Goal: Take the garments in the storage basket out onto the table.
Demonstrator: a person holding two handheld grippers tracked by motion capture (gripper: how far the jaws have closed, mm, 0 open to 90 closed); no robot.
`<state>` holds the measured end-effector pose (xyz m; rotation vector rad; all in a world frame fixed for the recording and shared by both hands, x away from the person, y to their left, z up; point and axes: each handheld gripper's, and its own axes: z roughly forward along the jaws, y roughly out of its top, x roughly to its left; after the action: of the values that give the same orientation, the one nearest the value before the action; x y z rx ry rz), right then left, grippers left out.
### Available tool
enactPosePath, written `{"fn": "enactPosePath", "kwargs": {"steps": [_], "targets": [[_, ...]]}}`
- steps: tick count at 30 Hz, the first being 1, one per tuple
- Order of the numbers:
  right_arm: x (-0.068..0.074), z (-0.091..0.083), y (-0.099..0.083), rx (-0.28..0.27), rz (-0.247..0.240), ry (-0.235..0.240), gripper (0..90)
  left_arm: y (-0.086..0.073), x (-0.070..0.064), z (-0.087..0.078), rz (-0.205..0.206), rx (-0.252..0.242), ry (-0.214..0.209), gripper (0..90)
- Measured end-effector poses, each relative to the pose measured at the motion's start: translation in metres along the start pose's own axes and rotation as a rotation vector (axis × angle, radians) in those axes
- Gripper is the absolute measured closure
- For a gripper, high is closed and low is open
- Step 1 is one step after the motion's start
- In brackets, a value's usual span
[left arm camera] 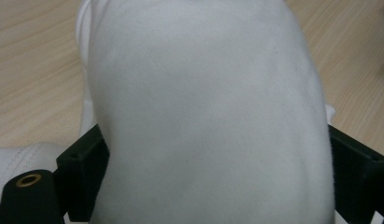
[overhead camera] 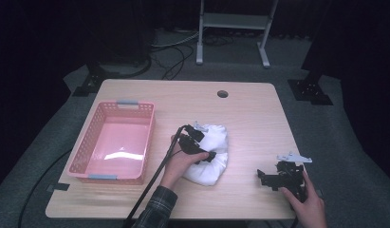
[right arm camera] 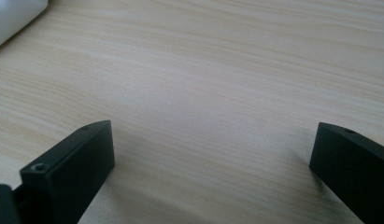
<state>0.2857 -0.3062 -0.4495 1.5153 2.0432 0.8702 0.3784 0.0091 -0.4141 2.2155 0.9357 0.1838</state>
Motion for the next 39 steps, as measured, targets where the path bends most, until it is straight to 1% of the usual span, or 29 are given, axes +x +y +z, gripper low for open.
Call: {"fn": "enactPosePath", "kwargs": {"steps": [3, 9, 14, 17, 21, 25, 26, 28, 29, 30, 33, 34, 35, 36, 39], "targets": [[0.0, 0.0, 0.0, 0.0, 0.0, 0.0, 0.0, 0.0, 0.0, 0.0, 0.001, 0.002, -0.002, 9.6], [0.0, 0.0, 0.0, 0.0, 0.0, 0.0, 0.0, 0.0, 0.0, 0.0, -0.001, 0.003, 0.011, 9.6], [0.0, 0.0, 0.0, 0.0, 0.0, 0.0, 0.0, 0.0, 0.0, 0.0, -0.004, 0.0, 0.007, 9.5], [0.0, 0.0, 0.0, 0.0, 0.0, 0.0, 0.0, 0.001, 0.001, -0.001, -0.015, -0.007, 0.0, 9.5], [0.0, 0.0, 0.0, 0.0, -0.001, 0.0, 0.0, 0.002, 0.002, -0.005, -0.027, -0.032, -0.01, 9.5], [0.0, 0.0, 0.0, 0.0, -0.001, 0.0, 0.0, 0.005, 0.003, -0.012, -0.037, -0.088, -0.022, 9.5], [0.0, 0.0, 0.0, 0.0, -0.001, 0.0, 0.0, 0.007, 0.003, -0.016, -0.041, -0.114, -0.027, 9.5], [0.0, 0.0, 0.0, 0.0, -0.001, 0.0, 0.0, 0.008, 0.003, -0.02, -0.04, -0.145, -0.036, 9.5], [0.0, 0.0, 0.0, 0.0, -0.001, 0.0, 0.0, 0.008, 0.003, -0.02, -0.04, -0.145, -0.036, 9.6], [0.0, 0.0, 0.0, 0.0, -0.001, 0.0, 0.0, 0.009, 0.002, -0.024, -0.036, -0.169, -0.049, 9.5], [0.0, 0.0, 0.0, 0.0, -0.004, 0.0, 0.0, 0.011, 0.001, -0.029, -0.017, -0.23, -0.048, 9.6], [0.0, 0.0, 0.0, 0.0, -0.003, 0.0, 0.0, 0.012, 0.0, -0.032, -0.012, -0.258, -0.05, 9.6], [0.0, 0.0, 0.0, 0.0, -0.003, 0.0, 0.0, 0.012, 0.0, -0.032, -0.012, -0.258, -0.05, 9.5], [0.0, 0.0, 0.0, 0.0, -0.003, 0.0, 0.0, 0.012, -0.002, -0.036, 0.004, -0.297, -0.051, 9.6], [0.0, 0.0, 0.0, 0.0, -0.001, 0.0, 0.0, 0.014, -0.004, -0.043, 0.028, -0.373, -0.049, 9.6]]}}
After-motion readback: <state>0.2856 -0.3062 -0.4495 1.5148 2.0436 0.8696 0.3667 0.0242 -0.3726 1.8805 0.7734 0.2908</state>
